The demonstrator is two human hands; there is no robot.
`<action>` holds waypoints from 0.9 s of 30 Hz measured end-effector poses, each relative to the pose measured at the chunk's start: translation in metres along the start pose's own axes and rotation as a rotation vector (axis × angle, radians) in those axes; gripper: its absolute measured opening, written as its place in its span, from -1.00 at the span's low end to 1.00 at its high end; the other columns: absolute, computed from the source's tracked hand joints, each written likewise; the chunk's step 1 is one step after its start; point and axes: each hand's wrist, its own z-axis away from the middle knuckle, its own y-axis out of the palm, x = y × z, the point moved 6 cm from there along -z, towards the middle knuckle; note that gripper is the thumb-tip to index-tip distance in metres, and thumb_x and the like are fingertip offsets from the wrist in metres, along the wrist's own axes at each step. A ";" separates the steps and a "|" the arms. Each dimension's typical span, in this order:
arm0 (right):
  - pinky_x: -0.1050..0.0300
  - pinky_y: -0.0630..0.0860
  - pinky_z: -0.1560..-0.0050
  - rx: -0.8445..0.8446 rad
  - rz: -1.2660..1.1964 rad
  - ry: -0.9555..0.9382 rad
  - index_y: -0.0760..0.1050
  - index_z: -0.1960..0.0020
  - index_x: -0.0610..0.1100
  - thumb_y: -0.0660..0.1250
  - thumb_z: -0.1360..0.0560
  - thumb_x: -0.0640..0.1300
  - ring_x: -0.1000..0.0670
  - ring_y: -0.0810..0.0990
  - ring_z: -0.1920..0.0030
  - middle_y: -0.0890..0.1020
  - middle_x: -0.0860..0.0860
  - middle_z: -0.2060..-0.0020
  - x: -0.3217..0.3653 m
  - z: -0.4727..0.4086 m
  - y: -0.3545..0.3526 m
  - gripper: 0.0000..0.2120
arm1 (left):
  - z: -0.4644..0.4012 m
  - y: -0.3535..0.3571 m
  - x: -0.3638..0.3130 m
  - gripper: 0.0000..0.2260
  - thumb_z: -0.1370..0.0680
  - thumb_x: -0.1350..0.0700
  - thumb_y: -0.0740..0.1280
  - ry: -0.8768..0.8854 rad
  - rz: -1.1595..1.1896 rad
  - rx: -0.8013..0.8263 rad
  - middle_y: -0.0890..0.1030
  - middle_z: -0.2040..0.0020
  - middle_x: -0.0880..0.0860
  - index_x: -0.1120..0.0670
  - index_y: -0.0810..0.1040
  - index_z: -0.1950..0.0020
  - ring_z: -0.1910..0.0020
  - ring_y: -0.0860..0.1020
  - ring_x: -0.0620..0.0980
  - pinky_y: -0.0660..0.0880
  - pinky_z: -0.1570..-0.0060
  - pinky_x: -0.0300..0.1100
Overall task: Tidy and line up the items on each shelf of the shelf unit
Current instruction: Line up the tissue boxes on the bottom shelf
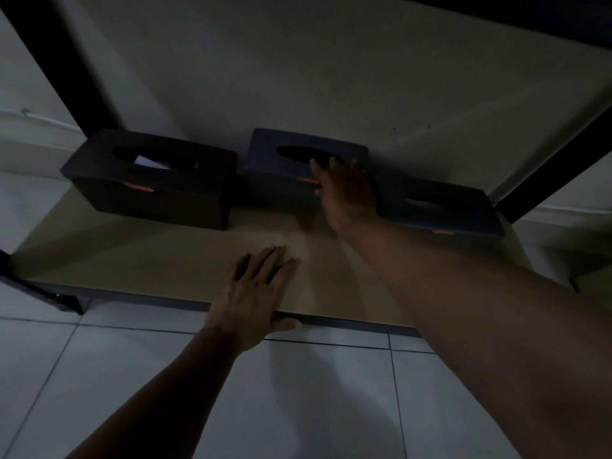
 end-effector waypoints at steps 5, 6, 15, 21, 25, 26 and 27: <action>-0.27 0.13 -0.53 0.009 -0.037 0.003 0.14 -0.63 0.08 0.17 -0.69 -0.12 -0.42 0.18 -0.52 0.26 -0.16 -0.57 0.000 0.001 0.002 -0.46 | 0.001 -0.001 -0.001 -0.06 -0.45 -0.48 0.11 -0.010 -0.003 0.021 -0.20 -0.65 0.05 -0.03 -0.15 -0.65 -0.61 -0.22 0.05 -0.16 -0.57 0.08; -0.27 0.12 -0.53 0.018 -0.054 0.008 0.14 -0.63 0.08 0.19 -0.69 -0.11 -0.41 0.17 -0.52 0.25 -0.16 -0.57 0.000 0.001 0.001 -0.46 | 0.001 -0.002 -0.001 -0.07 -0.45 -0.48 0.11 -0.009 0.005 0.017 -0.20 -0.65 0.04 -0.03 -0.14 -0.65 -0.61 -0.22 0.04 -0.17 -0.57 0.08; -0.17 0.10 -0.56 -0.275 -0.159 -0.157 0.18 -0.60 -0.19 0.20 -0.63 0.03 -0.22 0.21 -0.56 0.35 -0.18 -0.52 -0.019 0.049 -0.042 -0.39 | 0.000 0.000 0.001 -0.02 -0.40 -0.56 0.07 -0.015 -0.009 0.027 -0.10 -0.65 0.06 -0.04 -0.11 -0.64 -0.62 -0.11 0.08 -0.14 -0.55 0.07; -0.21 0.35 -0.40 -0.290 -0.131 -0.062 0.26 -0.57 -0.12 0.19 -0.52 0.27 -0.26 0.40 -0.41 0.43 -0.17 -0.44 -0.105 0.110 -0.042 -0.26 | 0.000 -0.003 -0.003 -0.01 -0.42 -0.51 0.21 -0.028 0.023 0.076 -0.15 -0.65 0.04 -0.08 -0.17 -0.64 -0.62 -0.16 0.07 -0.22 -0.54 0.07; -0.38 0.21 -0.45 -0.183 0.002 0.060 0.11 -0.62 0.09 0.12 -0.44 0.38 -0.28 0.26 -0.51 0.29 -0.14 -0.53 -0.160 0.135 -0.015 -0.18 | 0.001 -0.004 -0.005 0.00 -0.41 -0.53 0.20 -0.041 0.012 0.074 -0.13 -0.65 0.06 -0.06 -0.14 -0.65 -0.62 -0.17 0.06 -0.24 -0.53 0.06; -0.42 0.16 -0.46 -0.152 0.024 0.095 0.07 -0.62 0.14 0.11 -0.47 0.38 -0.29 0.20 -0.54 0.25 -0.15 -0.56 -0.169 0.138 -0.008 -0.22 | 0.001 -0.004 -0.006 0.00 -0.41 -0.53 0.19 -0.044 0.007 0.077 -0.13 -0.65 0.06 -0.05 -0.14 -0.65 -0.61 -0.18 0.06 -0.24 -0.53 0.06; -0.45 0.11 -0.47 -0.120 0.031 0.123 0.04 -0.63 0.17 0.11 -0.52 0.36 -0.29 0.14 -0.57 0.21 -0.16 -0.58 -0.175 0.140 0.000 -0.26 | 0.001 -0.003 -0.008 0.02 -0.40 -0.54 0.18 -0.049 0.002 0.087 -0.15 -0.65 0.06 -0.05 -0.15 -0.65 -0.61 -0.20 0.06 -0.25 -0.53 0.07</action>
